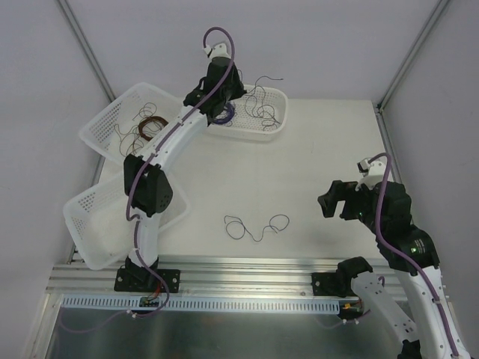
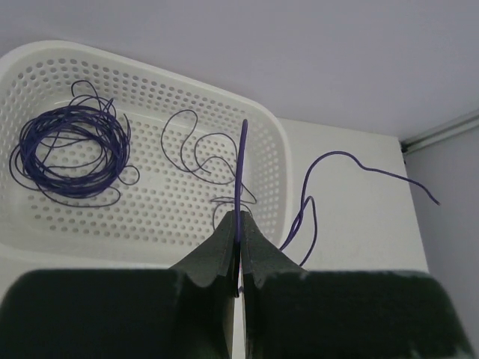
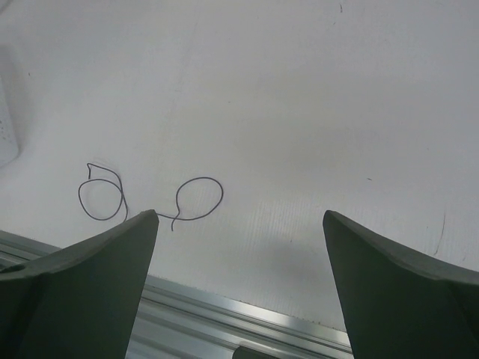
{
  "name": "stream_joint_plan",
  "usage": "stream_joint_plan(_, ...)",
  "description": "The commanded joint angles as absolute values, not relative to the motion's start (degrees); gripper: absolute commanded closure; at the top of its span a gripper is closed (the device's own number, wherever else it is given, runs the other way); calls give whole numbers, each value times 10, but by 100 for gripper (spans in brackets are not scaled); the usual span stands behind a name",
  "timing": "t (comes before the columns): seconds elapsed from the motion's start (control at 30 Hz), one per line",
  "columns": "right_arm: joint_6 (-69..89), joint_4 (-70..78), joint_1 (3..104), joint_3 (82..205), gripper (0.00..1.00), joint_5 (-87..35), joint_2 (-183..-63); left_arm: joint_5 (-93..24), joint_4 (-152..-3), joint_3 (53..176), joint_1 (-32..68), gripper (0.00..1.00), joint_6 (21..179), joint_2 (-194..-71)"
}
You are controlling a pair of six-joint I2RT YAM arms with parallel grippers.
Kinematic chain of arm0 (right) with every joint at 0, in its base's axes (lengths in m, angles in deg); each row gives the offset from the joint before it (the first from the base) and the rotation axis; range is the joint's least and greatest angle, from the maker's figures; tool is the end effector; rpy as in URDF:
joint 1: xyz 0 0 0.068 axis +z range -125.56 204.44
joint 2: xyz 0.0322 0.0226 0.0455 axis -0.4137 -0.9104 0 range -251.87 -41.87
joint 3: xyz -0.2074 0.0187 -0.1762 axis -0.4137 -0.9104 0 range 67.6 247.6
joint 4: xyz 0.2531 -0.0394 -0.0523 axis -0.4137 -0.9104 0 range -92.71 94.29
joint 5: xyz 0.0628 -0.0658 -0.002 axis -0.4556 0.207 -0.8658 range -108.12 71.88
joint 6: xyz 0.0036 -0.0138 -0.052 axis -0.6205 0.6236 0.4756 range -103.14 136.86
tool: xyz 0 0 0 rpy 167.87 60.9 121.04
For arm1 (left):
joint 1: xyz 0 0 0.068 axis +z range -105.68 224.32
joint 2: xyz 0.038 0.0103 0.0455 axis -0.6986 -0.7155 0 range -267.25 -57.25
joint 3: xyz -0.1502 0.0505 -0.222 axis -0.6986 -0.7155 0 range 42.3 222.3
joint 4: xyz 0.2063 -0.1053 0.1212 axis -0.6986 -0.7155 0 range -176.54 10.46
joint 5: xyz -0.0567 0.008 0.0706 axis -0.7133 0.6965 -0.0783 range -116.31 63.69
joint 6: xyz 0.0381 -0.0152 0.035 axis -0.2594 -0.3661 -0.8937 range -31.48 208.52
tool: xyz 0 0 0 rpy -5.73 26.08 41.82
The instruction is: Untangle the cables
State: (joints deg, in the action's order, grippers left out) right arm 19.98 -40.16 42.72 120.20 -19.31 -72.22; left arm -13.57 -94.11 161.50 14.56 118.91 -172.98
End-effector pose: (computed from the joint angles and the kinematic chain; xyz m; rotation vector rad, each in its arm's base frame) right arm 0.0925 0.0314 0.3537 -0.3780 1.9265 0.1943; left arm 0.4224 -0.2325 0.4051 -0.1741 1.7859 -0.5643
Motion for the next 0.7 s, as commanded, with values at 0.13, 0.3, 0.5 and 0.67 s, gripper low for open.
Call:
stream_joint_plan(0.13,175,-425,426,1205,3,-208,-735,-169,-825,1692,184,87,1158,-1867)
stream_joint_plan(0.3,171,-427,426,1206,3,-210,-746,-231,-780,1686,196,42,1135,-1897)
stream_joint_plan(0.5,176,-426,426,1210,3,-204,-756,-310,-765,1552,193,10,1077,-1774)
stream_joint_plan(0.67,180,-429,426,1215,3,-216,-763,-339,-767,1359,148,1,1005,-1633)
